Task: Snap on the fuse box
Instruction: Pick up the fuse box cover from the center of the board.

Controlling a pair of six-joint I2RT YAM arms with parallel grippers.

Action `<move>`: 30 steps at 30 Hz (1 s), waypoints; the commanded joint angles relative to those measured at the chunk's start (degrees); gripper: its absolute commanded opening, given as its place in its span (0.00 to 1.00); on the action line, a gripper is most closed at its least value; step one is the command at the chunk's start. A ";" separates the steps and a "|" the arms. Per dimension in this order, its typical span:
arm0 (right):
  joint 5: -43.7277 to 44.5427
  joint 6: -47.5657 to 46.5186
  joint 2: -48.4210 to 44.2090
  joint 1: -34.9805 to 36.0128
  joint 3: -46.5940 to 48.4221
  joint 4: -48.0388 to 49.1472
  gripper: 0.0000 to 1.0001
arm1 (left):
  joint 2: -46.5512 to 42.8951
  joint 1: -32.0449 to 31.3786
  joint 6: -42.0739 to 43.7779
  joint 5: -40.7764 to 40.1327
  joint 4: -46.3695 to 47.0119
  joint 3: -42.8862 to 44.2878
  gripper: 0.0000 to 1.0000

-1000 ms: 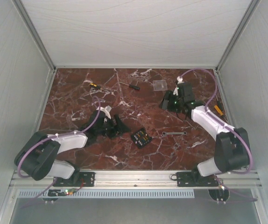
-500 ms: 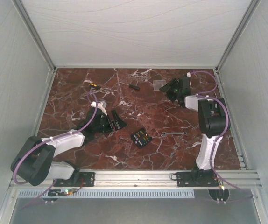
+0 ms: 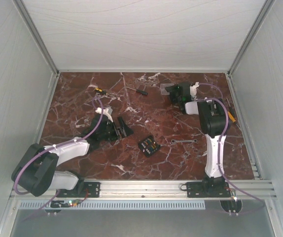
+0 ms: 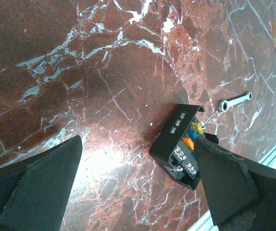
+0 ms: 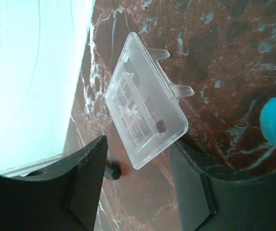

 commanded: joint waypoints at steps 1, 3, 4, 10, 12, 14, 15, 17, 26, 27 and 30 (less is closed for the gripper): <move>7.56 7.58 4.66 1.07 1.29 1.31 0.50 | -1.01 0.11 -0.27 -0.56 1.60 0.45 0.99; 8.40 9.50 5.56 1.19 0.89 2.94 0.44 | -1.23 0.11 -0.35 -0.56 1.51 0.28 0.99; 8.64 10.23 5.95 1.23 0.63 3.50 0.41 | -1.32 0.04 -0.36 -0.57 1.48 0.21 0.99; 8.19 11.34 7.20 1.24 -0.24 7.11 0.20 | -1.59 -0.33 -0.58 -0.40 1.62 0.10 0.99; 7.87 11.33 6.84 1.17 -1.23 8.53 0.14 | -1.78 -0.33 -0.70 -0.22 1.53 0.08 0.99; 7.27 11.13 6.12 1.21 -2.73 10.15 0.09 | -1.89 -0.32 -0.79 -0.06 1.49 0.01 0.99; 6.89 11.19 5.56 1.09 -3.62 11.02 0.07 | -1.98 -0.33 -0.86 0.03 1.53 -0.04 0.99; 6.16 11.12 4.19 1.07 -5.82 13.05 0.05 | -2.28 -0.33 -1.04 0.28 1.58 -0.16 0.99; -5.40 7.30 -6.68 -0.15 -16.34 15.54 0.03 | -4.08 -0.33 -1.29 1.46 1.08 -0.33 0.98; -7.59 6.34 -8.07 -0.54 -17.46 15.03 0.03 | -4.20 -0.33 -1.08 1.58 0.72 -0.16 0.98; -17.36 1.63 -12.62 -2.19 -20.44 12.99 0.02 | -4.66 -0.24 -0.81 2.28 0.27 0.81 0.99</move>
